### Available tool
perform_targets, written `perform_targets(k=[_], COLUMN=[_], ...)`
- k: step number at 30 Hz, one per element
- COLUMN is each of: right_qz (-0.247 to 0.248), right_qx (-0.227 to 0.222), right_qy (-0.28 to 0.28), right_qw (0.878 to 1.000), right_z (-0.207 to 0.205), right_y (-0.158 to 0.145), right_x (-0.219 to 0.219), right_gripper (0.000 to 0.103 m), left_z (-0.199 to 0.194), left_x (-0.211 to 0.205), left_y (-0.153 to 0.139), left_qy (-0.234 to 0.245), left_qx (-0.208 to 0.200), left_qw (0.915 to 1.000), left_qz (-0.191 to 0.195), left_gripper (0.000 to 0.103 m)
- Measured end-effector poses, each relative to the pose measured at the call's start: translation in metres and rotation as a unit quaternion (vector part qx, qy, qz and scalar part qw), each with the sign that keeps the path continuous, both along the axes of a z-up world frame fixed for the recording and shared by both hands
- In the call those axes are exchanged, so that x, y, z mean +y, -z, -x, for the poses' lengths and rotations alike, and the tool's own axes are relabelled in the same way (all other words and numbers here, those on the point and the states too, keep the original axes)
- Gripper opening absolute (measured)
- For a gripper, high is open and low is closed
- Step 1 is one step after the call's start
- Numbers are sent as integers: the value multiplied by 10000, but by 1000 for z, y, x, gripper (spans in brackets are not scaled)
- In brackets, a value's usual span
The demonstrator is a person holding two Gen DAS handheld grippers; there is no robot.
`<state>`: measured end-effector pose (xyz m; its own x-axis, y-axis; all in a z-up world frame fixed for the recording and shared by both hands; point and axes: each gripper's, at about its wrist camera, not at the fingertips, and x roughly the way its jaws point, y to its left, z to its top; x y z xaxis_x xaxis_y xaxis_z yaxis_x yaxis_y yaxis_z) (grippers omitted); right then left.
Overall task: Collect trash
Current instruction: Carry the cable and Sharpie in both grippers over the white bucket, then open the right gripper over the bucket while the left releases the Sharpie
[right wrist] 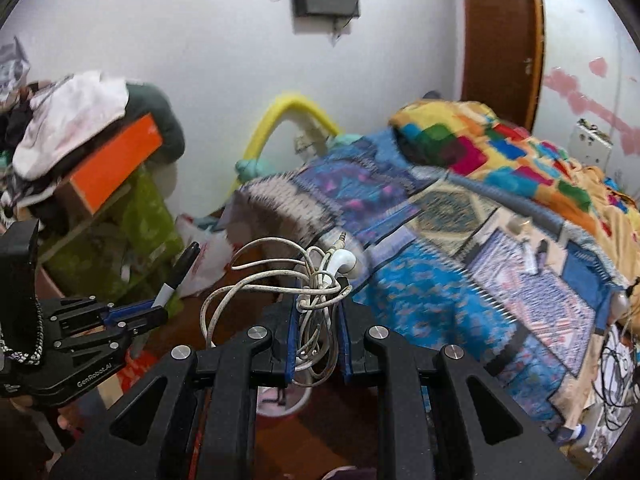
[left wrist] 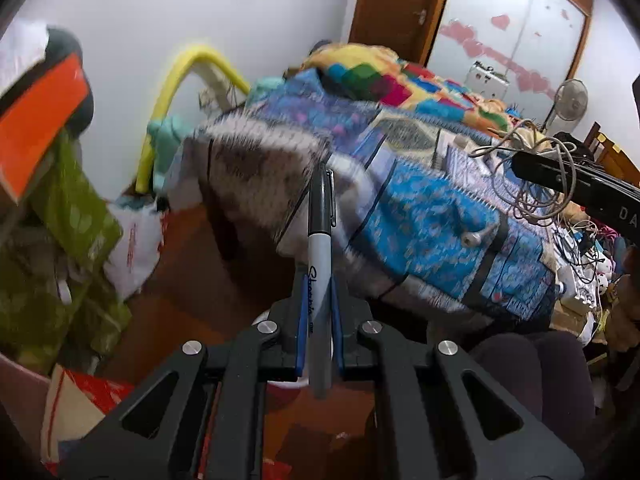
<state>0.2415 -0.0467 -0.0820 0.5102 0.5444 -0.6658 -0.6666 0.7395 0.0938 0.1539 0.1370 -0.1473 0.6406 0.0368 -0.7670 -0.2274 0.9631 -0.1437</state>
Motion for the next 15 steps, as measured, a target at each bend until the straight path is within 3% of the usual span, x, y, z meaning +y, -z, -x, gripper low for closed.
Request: perform_targets(k=[9, 15], right_qz=[551, 912], right_qx=[826, 1404], right_qy=[-379, -551], right_qw=[9943, 9843], right_z=[-2, -10], right_y=[68, 116], right_x=[47, 73], right_gripper=[15, 15], left_z=[11, 6], left_x=[28, 36], left_y=[67, 103], left_qy=[-388, -521], left_qx=[642, 1059], left_qw=[9960, 9916], left_qz=[487, 526], left_gripper=[10, 10])
